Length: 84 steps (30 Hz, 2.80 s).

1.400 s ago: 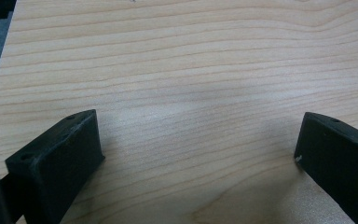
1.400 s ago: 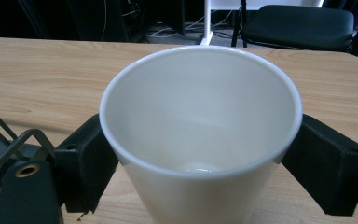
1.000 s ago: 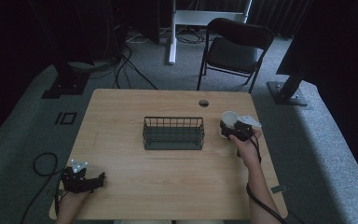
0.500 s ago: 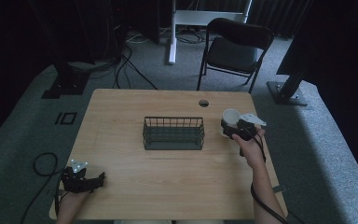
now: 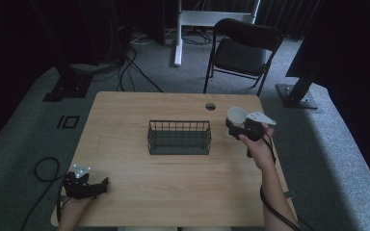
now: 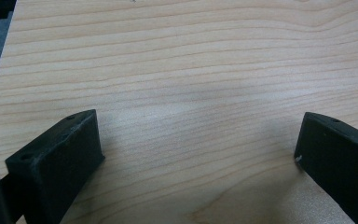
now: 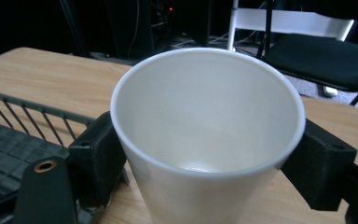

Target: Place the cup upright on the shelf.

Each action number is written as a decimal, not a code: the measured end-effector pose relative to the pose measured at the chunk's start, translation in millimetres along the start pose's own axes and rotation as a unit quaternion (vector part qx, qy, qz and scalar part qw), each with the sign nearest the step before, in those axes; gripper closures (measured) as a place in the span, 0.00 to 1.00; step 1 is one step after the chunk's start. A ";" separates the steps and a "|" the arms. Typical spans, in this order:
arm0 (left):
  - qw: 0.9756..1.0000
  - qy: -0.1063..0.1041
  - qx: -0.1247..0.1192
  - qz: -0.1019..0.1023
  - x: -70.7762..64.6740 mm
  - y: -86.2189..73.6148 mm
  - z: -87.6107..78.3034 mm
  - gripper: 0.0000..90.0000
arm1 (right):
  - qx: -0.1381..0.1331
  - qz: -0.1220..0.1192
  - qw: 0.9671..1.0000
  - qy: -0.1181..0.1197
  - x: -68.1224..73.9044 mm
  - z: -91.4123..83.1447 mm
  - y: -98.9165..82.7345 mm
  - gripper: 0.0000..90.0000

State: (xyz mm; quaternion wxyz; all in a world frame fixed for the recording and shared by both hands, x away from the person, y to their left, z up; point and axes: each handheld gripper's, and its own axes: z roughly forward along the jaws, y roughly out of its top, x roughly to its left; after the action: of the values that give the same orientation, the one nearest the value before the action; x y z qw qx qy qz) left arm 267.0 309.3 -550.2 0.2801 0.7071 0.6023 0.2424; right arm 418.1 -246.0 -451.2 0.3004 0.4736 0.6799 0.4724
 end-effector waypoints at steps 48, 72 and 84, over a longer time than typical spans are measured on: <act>1.000 0.000 0.000 0.000 0.0 0.0 0.0 0.01 | -0.019 -0.069 0.988 0.140 116.0 20.5 43.1 0.23; 1.000 0.000 0.000 0.000 0.0 0.0 0.0 0.01 | 0.022 -0.078 0.985 0.155 147.5 57.9 19.6 0.23; 1.000 -0.002 0.000 0.002 -0.2 0.0 0.0 0.01 | 0.041 -0.076 0.984 0.155 151.9 70.5 9.3 0.23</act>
State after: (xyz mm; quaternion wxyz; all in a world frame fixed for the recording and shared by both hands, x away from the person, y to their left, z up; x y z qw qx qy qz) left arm 267.0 309.1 -550.2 0.2808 0.7088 0.6003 0.2417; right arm 425.4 -78.9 -463.0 0.2069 0.3535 0.7710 0.4876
